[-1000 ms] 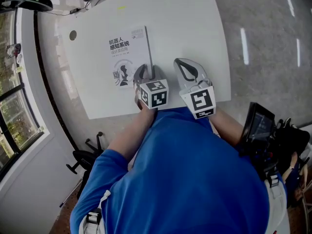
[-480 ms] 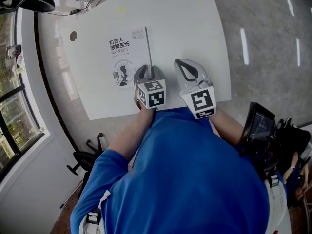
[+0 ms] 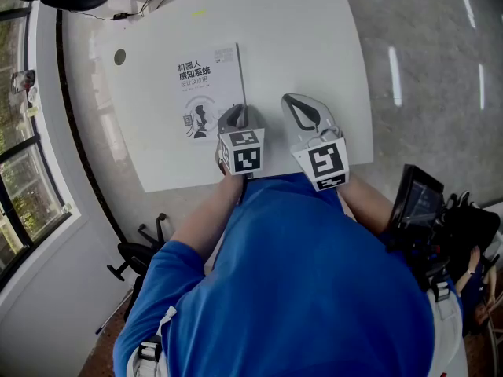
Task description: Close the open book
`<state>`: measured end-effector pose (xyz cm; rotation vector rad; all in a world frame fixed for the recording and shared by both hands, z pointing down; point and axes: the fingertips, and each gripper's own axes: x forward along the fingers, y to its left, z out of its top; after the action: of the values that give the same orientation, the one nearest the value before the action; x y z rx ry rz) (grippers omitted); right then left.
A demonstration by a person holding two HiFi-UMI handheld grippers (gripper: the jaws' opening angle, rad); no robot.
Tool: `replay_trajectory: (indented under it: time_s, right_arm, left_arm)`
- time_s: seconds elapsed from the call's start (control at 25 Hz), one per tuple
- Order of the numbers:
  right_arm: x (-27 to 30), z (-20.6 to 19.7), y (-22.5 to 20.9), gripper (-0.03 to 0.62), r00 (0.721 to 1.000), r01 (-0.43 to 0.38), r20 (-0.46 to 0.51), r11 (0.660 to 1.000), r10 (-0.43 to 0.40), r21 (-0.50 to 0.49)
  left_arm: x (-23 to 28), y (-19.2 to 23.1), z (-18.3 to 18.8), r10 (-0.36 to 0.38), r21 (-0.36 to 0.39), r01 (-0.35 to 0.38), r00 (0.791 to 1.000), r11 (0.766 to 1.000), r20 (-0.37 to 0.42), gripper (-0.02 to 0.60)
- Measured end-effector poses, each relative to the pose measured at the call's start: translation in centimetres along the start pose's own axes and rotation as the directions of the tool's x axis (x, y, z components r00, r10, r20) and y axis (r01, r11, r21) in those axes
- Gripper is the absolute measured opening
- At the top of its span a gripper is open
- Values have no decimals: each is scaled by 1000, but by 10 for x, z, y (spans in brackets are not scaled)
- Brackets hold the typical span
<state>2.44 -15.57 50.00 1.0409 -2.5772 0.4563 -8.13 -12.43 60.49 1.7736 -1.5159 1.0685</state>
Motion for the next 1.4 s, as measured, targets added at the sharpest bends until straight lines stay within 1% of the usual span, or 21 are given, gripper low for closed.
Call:
replay_trajectory:
  time_s: [0.16,0.32,0.44,0.56,0.64,0.72,0.8,0.92,1.08,1.24,1.4]
  right_arm:
    - [-1,-1,-2,3,1000,4,0,1000,-4,1]
    - [-1,-3,-3,3,1000,8,-1,1000,-8,4]
    - [-1,-2,-2,3,1000,6,1,1000,-6,8]
    - [-1,-1,-1,3,1000,5,3,1000,-5,9]
    - [-1,-2,-2,3,1000,6,1,1000,-6,10]
    - [-1,-3,-2,3,1000,7,-2,1000,-7,9]
    - [-1,-2,-1,3,1000,5,-2,1000,-5,9]
    - [-1,-1,-1,3,1000,1,2,1000,-1,6]
    - [-2,-3,1,3,1000,-4,-5,1000,4,5]
    - [-1,-2,3,3,1000,-11,-7,1000,11,-2]
    - [2,1,6,3,1000,-18,-5,1000,18,-5]
  left_arm:
    - [-1,0,1,-20,-9,20,1000,1000,1,41]
    - [-2,-2,0,-21,23,21,1000,1000,1,41]
    - [-1,-2,0,-20,29,20,1000,999,-5,41]
    - [-3,-2,1,-5,43,5,1000,999,-4,43]
    - [-6,-6,0,-8,72,9,1000,997,-4,55]
    - [-9,-17,-5,-31,113,32,999,993,-18,56]
    - [-12,-25,-12,-32,159,35,999,987,-23,105]
    - [-15,-31,-19,-12,208,15,1000,978,-19,175]
    - [-19,-30,-28,1,257,3,1000,966,-16,178]
    - [-22,-33,-34,-21,320,21,1000,947,-4,178]
    - [-25,-34,-38,-35,352,32,999,935,1,178]
